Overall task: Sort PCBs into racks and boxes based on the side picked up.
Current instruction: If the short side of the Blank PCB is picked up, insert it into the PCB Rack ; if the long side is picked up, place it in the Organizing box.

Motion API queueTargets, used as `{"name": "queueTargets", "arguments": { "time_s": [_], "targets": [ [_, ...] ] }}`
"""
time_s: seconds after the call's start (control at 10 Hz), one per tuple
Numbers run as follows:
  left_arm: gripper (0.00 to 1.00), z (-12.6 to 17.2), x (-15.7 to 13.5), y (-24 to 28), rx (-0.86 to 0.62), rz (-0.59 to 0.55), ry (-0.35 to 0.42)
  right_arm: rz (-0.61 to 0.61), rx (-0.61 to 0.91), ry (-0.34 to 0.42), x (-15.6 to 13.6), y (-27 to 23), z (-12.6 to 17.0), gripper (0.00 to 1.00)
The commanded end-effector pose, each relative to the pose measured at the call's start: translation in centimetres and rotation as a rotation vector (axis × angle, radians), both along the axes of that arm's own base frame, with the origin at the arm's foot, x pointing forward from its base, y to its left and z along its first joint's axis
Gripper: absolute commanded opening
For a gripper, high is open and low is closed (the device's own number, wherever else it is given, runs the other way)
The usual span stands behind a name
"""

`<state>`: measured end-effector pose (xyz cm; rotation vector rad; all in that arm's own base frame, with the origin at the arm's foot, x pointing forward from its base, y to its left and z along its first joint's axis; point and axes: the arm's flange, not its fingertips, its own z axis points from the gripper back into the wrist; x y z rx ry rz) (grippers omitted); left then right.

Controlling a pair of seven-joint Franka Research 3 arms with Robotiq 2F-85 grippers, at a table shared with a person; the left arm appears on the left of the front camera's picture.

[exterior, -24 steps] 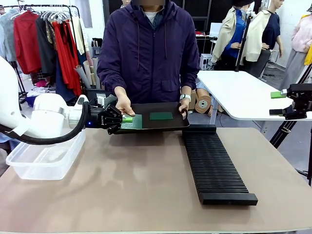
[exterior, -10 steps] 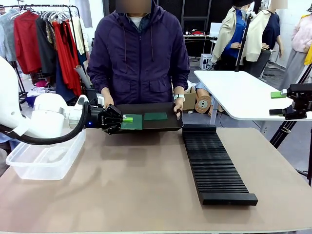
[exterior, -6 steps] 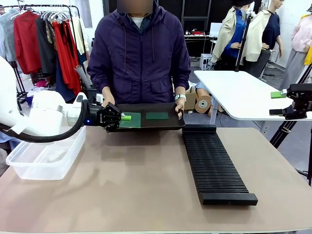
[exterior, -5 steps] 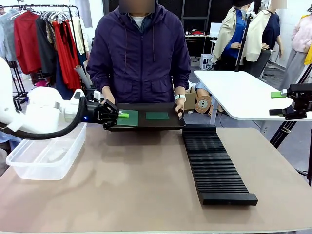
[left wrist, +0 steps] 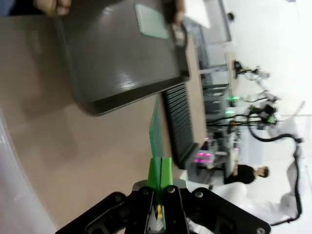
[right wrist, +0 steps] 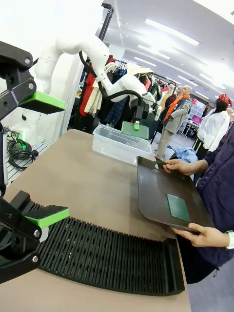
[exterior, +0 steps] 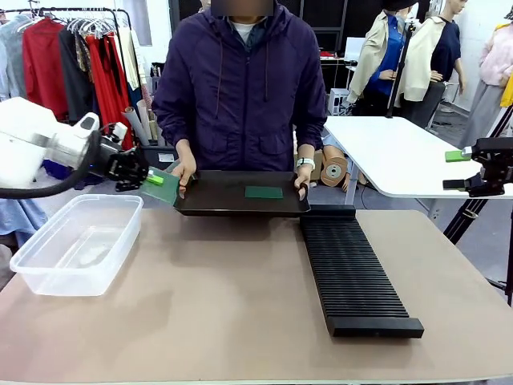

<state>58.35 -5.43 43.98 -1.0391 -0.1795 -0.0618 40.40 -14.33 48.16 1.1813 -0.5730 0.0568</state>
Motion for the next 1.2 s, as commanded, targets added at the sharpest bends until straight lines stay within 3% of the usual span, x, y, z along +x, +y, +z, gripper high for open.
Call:
{"name": "queueTargets", "arguments": {
  "time_s": [0.0,0.6,0.8,1.1],
  "targets": [
    [0.0,2.7,0.1,1.9,0.131,-0.048,-0.033,0.006,0.001,0.004,0.0,0.0,0.3,1.0],
    [0.0,8.1,-2.2,8.9,0.576,-0.079,-0.096,0.006,0.001,0.004,0.0,0.0,0.3,1.0],
    [0.0,7.3,-3.3,9.1,0.756,-0.144,-0.084,0.006,0.001,0.004,0.0,0.0,0.3,1.0],
    [0.0,4.9,-2.6,8.2,0.754,-0.121,-0.08,0.006,0.001,0.004,0.0,0.0,0.3,1.0]
  ]
}}
